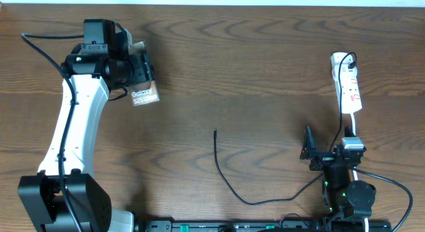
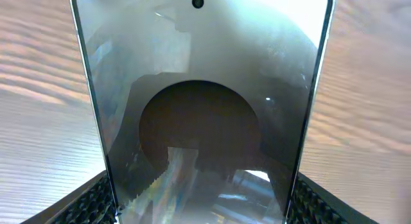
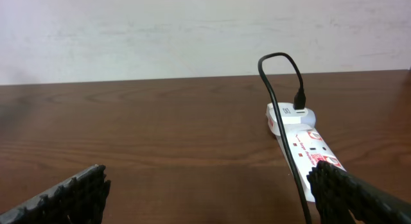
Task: Plug charger to phone and switch on socket
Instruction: 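Lift the phone with the left gripper and tilt it upright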
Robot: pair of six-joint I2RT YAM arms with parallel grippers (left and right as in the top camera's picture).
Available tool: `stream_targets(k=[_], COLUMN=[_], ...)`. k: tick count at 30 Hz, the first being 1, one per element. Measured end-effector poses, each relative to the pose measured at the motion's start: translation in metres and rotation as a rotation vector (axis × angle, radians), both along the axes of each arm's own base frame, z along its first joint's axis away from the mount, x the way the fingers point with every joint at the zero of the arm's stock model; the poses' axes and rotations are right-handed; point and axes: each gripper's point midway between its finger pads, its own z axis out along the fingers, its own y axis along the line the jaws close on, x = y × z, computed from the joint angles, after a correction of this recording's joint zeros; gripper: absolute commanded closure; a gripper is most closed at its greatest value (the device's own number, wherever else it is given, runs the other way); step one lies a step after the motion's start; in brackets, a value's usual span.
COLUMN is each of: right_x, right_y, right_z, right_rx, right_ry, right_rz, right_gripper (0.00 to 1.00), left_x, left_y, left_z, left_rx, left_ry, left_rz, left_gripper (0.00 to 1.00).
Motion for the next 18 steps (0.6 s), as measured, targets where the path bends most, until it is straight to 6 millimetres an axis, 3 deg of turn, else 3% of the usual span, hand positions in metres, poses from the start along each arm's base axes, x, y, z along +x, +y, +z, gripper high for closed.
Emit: stream_targets(k=[8,13,18], right_x=[0.000,0.000,0.000], right_y=[0.000,0.000,0.000], right_z=[0.000,0.000,0.000], right_rx=[0.000,0.000,0.000], right_ry=[0.000,0.000,0.000], right_rz=[0.000,0.000,0.000], right_gripper=[0.01,0.01,0.01], left_x=[-0.005,-0.003,-0.001], left_y=[-0.030,-0.027,-0.010], left_z=[0.019,0.043,0.066], left_rx=[-0.406,-0.675,-0.915], left_ry=[0.074,0.111,0.173], left_rz=[0.109,0.189,0.328], left_gripper=[0.93,0.92,0.93])
